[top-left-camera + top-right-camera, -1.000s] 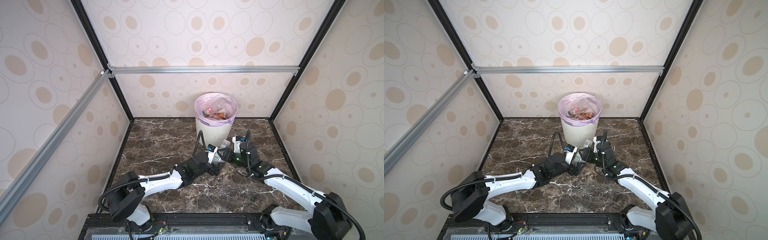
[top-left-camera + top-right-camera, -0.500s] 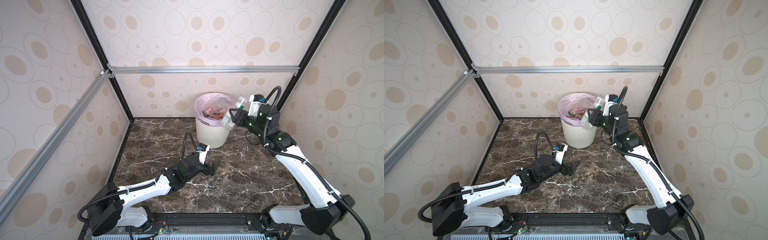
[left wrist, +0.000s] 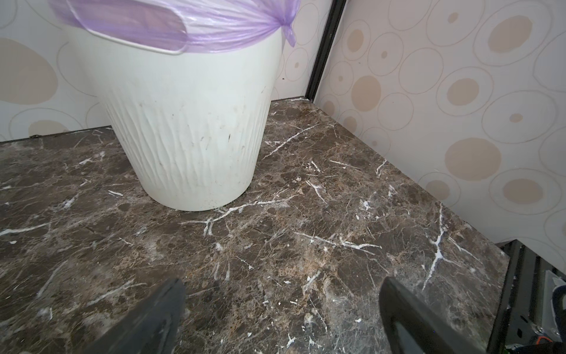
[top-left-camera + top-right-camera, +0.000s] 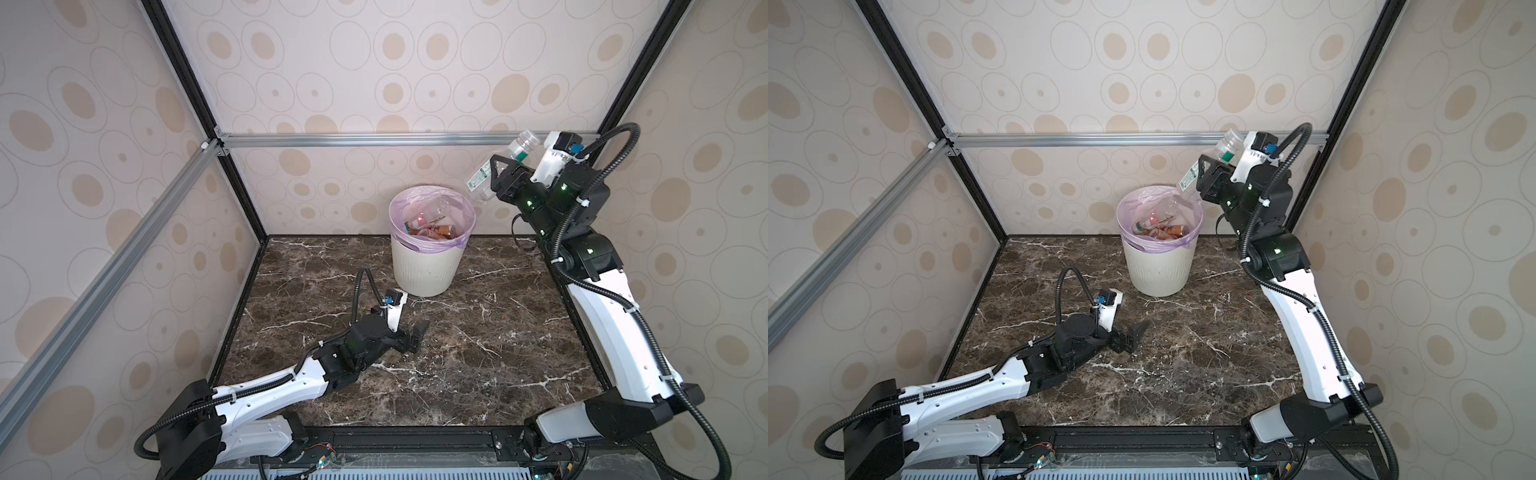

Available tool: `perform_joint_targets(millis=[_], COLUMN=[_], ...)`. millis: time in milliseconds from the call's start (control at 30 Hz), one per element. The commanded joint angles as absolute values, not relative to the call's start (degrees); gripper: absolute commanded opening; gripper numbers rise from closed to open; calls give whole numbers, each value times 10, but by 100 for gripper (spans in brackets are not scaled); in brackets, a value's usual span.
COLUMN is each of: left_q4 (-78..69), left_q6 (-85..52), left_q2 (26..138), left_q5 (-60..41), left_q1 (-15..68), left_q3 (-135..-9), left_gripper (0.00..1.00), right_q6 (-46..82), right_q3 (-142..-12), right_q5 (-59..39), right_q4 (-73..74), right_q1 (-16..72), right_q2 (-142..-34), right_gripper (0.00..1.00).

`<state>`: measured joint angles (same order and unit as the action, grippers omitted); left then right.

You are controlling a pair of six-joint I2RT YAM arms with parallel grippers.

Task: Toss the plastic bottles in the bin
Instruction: 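Lift the bottle high with the right gripper while the left releases and withdraws, then carry the bottle over the bin and open the right gripper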

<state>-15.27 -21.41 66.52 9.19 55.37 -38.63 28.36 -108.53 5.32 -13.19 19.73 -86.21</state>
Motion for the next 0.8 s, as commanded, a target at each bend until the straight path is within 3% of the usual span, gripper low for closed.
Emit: perform_joint_targets(millis=[0, 133, 300, 767], left_q4=[-147, -142, -143, -155], left_q6=[-200, -203, -209, -221], left_q2=[668, 678, 678, 694], left_q5=[102, 97, 98, 86], left_q1=[557, 557, 557, 557], left_q3=[-391, -397, -392, -406], left_gripper=[99, 99, 99, 99], right_q6=[341, 361, 343, 302], right_q3=[-1070, -1076, -1031, -1007], right_q5=[8, -24, 21, 43], right_q4=[-159, -190, -161, -176], right_q1=[190, 191, 197, 196], right_q2=[-945, -983, -915, -848], right_gripper=[74, 99, 99, 99])
